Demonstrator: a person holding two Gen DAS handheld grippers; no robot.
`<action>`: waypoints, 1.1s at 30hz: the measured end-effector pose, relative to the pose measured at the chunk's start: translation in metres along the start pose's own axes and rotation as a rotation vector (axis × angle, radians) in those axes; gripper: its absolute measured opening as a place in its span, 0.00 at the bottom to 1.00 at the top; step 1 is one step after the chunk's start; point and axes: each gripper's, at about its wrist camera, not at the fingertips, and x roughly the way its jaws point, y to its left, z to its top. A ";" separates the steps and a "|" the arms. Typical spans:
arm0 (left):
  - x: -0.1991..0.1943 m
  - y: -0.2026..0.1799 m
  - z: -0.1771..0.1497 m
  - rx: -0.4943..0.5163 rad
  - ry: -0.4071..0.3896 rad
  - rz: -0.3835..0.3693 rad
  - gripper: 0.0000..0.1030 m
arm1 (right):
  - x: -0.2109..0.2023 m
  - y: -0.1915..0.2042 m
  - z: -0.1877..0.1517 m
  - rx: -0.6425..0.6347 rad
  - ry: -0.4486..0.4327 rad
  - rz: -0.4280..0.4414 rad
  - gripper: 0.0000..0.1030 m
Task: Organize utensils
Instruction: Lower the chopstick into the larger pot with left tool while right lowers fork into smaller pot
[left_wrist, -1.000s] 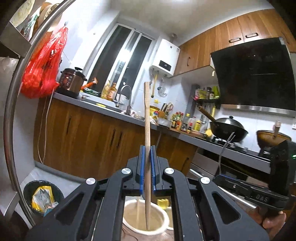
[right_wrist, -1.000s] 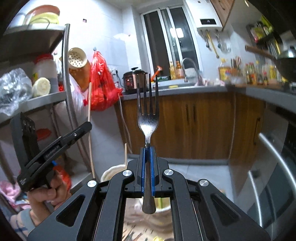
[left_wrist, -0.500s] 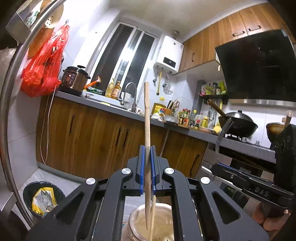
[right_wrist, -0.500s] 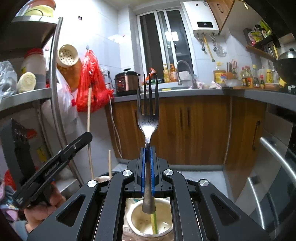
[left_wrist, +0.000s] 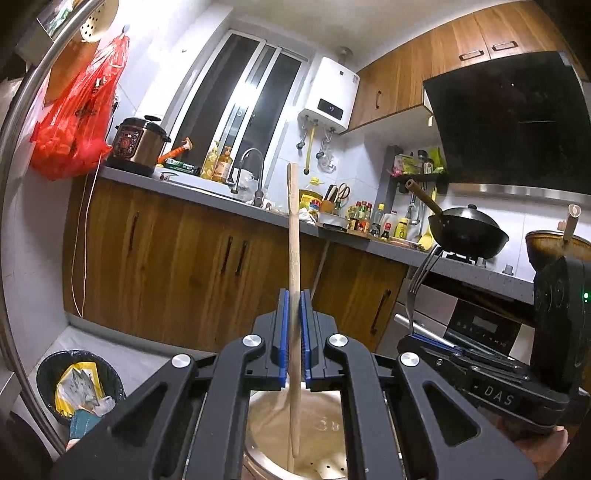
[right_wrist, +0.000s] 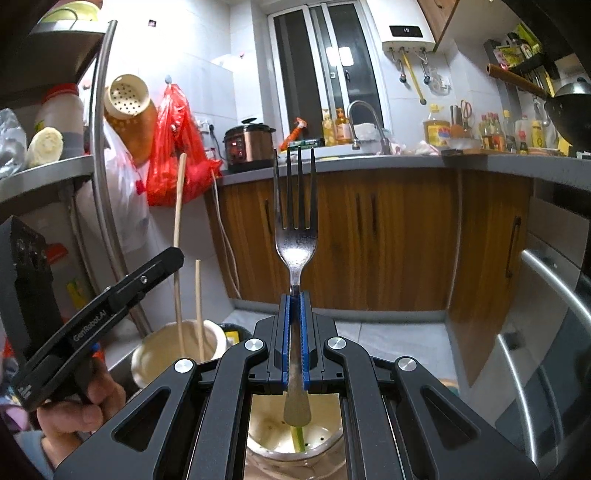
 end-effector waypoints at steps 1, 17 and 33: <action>0.001 0.000 -0.002 -0.002 0.006 -0.003 0.05 | 0.000 -0.001 -0.001 0.000 0.004 0.001 0.06; -0.011 -0.007 -0.019 0.093 0.137 0.028 0.06 | -0.002 0.001 -0.026 -0.038 0.128 -0.037 0.06; -0.005 -0.012 -0.025 0.114 0.182 0.057 0.08 | 0.012 0.007 -0.036 -0.049 0.209 -0.055 0.06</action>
